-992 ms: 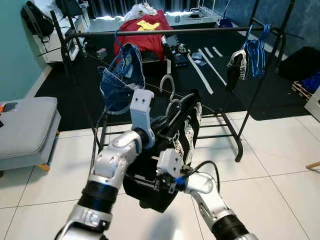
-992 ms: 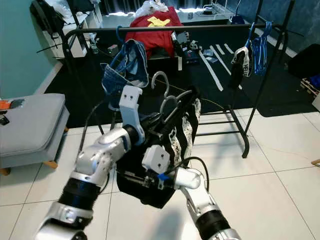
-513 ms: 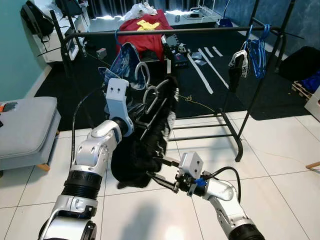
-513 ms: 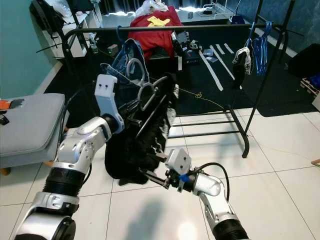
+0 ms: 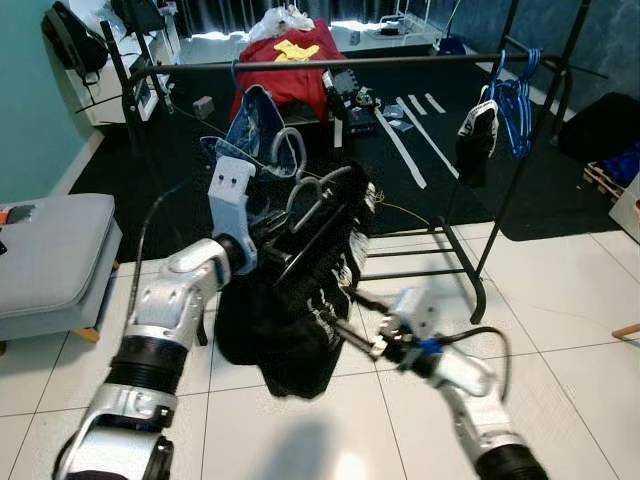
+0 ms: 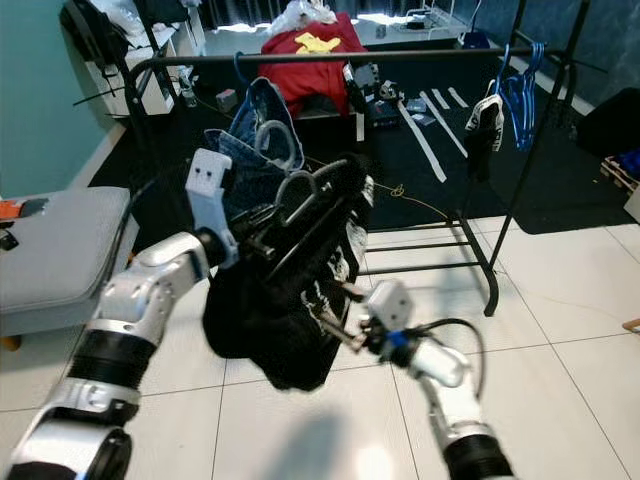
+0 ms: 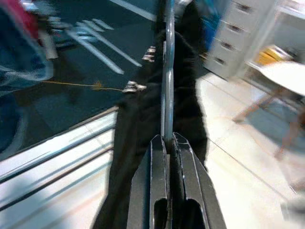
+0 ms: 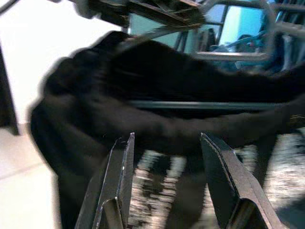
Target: Hang hanger
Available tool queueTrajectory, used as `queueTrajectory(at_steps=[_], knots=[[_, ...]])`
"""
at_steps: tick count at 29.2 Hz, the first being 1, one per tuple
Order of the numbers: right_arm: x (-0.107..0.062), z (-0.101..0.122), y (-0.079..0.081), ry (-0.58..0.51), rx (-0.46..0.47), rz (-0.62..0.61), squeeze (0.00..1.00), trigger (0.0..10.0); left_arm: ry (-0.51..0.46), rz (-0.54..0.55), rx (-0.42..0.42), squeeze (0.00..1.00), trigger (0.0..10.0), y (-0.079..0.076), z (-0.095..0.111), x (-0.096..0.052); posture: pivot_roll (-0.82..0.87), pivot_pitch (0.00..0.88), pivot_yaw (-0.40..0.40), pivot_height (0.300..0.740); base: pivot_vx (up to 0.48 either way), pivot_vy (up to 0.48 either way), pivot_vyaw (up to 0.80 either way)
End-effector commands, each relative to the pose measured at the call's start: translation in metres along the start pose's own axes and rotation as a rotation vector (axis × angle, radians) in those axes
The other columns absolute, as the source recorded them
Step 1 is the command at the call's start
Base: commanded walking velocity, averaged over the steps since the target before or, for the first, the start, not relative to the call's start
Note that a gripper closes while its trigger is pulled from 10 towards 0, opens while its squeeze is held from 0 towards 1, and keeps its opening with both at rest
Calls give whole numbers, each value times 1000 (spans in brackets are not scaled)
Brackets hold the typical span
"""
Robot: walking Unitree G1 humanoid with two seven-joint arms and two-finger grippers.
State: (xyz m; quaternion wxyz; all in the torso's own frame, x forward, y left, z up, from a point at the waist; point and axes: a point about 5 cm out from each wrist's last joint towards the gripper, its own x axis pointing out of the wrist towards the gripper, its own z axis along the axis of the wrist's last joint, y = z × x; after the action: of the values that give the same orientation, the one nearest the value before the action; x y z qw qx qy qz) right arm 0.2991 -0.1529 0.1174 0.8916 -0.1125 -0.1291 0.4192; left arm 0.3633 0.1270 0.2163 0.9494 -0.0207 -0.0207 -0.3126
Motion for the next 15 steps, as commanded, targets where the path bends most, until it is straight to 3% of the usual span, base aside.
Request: queueTrajectory(at_steps=[1, 5, 6, 7, 8, 9, 15], knots=[[-2, 3, -2, -7, -28, 28, 0, 10000, -15, -85, 28, 0, 0, -2, 6, -5, 51, 84, 74, 740, 0, 0, 0], [-18, 10, -14, 15, -73, 107, 0, 10000, 18, -212, 68, 0, 0, -2, 6, -14, 51, 84, 71, 740, 0, 0, 0], [-26, 11, -16, 29, -83, 152, 173, 10000, 37, -278, 94, 0, 0, -4, 5, -18, 47, 81, 71, 740, 0, 0, 0], [-32, 12, -17, 47, -93, 198, 761, 10000, 58, -341, 119, 0, 0, -7, 4, -22, 47, 81, 71, 740, 0, 0, 0], [-32, 12, -17, 47, -93, 198, 761, 10000, 58, -341, 119, 0, 0, -7, 4, -22, 47, 81, 71, 740, 0, 0, 0], [-36, 13, -17, 63, -106, 243, 1000, 10000, 76, -395, 142, 0, 0, -11, 2, -25, 44, 77, 70, 740, 0, 0, 0], [-39, 13, -17, 111, -169, 322, 1000, 10000, 105, -487, 175, 0, 0, -20, -1, -29, 41, 70, 68, 740, 0, 0, 0]])
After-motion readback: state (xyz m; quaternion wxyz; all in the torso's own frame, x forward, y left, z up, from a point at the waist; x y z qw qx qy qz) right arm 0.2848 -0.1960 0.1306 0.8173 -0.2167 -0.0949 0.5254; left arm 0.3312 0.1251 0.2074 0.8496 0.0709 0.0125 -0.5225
